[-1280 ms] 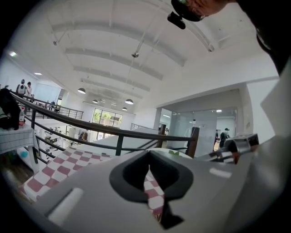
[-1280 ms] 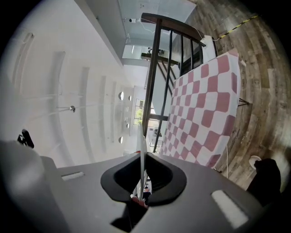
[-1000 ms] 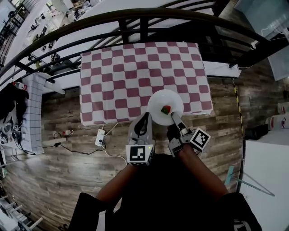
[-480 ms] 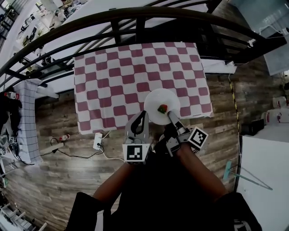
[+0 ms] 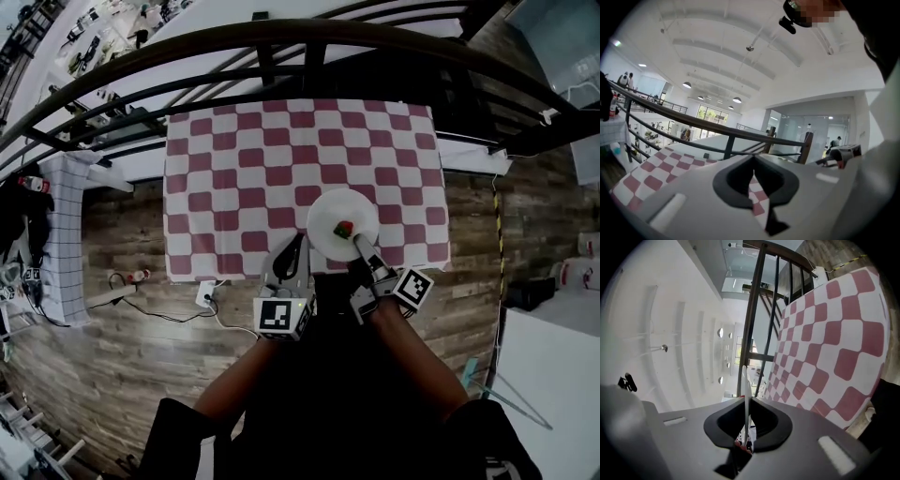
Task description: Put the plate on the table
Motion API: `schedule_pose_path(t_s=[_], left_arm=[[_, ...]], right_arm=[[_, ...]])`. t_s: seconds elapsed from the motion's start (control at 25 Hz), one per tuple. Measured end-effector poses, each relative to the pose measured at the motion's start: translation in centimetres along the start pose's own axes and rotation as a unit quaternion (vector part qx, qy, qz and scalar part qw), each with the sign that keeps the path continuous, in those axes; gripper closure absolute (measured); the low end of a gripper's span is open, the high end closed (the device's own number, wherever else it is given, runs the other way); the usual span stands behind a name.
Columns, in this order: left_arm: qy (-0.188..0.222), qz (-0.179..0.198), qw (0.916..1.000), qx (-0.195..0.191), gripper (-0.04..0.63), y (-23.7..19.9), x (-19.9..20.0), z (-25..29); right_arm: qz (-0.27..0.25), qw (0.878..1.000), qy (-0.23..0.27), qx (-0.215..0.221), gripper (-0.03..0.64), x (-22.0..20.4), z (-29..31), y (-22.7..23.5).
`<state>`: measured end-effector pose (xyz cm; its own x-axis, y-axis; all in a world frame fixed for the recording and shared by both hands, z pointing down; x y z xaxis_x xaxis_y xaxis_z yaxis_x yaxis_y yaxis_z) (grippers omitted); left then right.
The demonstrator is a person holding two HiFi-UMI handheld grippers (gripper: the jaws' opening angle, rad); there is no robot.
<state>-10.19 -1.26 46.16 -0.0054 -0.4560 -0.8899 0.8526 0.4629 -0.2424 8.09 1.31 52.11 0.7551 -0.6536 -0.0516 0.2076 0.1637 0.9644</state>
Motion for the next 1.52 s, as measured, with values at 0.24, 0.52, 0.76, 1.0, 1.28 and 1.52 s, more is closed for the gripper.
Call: schedule_pose_path(t_s=[0.24,0.52,0.76,1.0,1.28,1.52], left_arm=[[0.002,0.026,0.9994,0.025,0.584,-0.6,1.7,4.2],[0.008,0.014,0.9996,0.024,0.584,-0.2,3.3,8.2],[0.008,0.02,0.9994,0.029,0.584,-0.4,3.5,10.0],[-0.001,0.02,0.999,0.04,0.584,-1.2,4.4,11.0],[-0.011,0.018,0.9986,0.048,0.584,-2.4,4.3,12.1],[-0.017,0.01,0.9979,0.061,0.584,-3.3,4.5,12.3]], right_arm=[[-0.031,0.999,-0.032,-0.008,0.6,4.3,2.1,1.4],[-0.012,0.999,-0.05,-0.003,0.599,8.4,4.0,2.9],[-0.007,0.997,-0.077,-0.008,0.6,10.4,5.8,5.2],[-0.021,0.996,-0.086,-0.004,0.598,11.8,7.6,6.9],[-0.03,0.993,-0.109,-0.024,0.6,12.6,9.5,9.3],[-0.017,0.992,-0.123,-0.005,0.6,12.1,11.4,10.6]])
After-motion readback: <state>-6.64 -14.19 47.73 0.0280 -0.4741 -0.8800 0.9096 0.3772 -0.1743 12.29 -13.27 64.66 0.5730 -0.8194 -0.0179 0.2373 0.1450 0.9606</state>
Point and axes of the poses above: the fingertips, and each gripper's own axes: z forward along the fingers, y to its right, x out of its top, the point moved 5 cm from there along -z, backward along the fingers, and after that the axes turned 12 degrees about -y, right-handed, at the moved point
